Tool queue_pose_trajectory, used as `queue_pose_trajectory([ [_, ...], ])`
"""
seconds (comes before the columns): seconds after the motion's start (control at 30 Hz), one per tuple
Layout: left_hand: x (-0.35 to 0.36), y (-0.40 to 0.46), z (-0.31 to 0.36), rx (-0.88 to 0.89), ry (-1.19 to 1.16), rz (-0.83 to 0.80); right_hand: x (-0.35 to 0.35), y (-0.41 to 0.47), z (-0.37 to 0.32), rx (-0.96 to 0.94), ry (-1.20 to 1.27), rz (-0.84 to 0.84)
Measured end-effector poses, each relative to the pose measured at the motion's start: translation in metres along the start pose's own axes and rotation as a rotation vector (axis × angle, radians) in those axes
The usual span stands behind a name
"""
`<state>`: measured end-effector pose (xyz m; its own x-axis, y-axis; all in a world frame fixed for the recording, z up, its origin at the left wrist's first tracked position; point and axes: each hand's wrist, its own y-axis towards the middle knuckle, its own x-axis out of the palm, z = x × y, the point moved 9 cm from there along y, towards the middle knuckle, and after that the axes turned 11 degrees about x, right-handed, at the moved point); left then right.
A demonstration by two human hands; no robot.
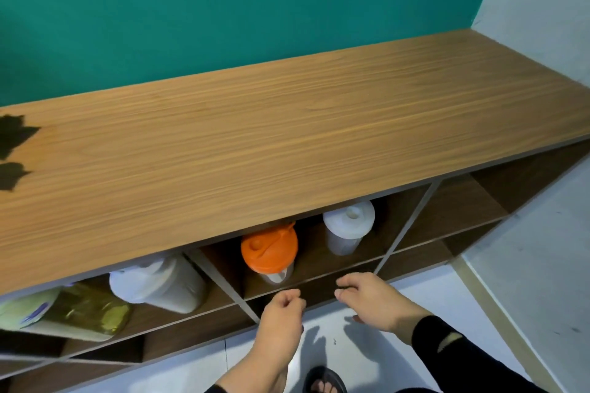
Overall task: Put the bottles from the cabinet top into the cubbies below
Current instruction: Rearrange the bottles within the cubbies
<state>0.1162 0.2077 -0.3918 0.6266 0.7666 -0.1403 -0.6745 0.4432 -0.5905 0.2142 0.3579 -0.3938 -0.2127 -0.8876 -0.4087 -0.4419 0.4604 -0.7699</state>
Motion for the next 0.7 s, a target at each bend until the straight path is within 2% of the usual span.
queue_pose_trajectory([
  [0.07,-0.025,0.005,-0.011,-0.009,-0.051,0.075,0.015,-0.013,-0.028,-0.073,-0.048,-0.040],
  [0.13,-0.036,0.009,-0.009,0.011,-0.060,0.076,0.026,-0.020,-0.055,-0.103,0.015,-0.017],
  [0.23,-0.041,0.012,0.006,0.090,-0.081,0.061,0.046,-0.020,-0.076,-0.014,0.273,0.047],
  [0.37,-0.044,0.012,0.028,0.264,0.001,0.004,0.065,-0.022,-0.087,0.006,0.616,0.176],
  [0.47,-0.042,0.009,0.032,0.305,0.013,-0.015,0.057,-0.023,-0.091,-0.038,0.647,0.271],
  [0.6,-0.044,0.008,0.027,0.266,-0.004,0.003,0.050,-0.012,-0.094,-0.044,0.589,0.175],
  [0.7,-0.050,0.010,0.029,0.263,0.022,0.012,0.050,-0.009,-0.087,0.003,0.530,0.200],
])
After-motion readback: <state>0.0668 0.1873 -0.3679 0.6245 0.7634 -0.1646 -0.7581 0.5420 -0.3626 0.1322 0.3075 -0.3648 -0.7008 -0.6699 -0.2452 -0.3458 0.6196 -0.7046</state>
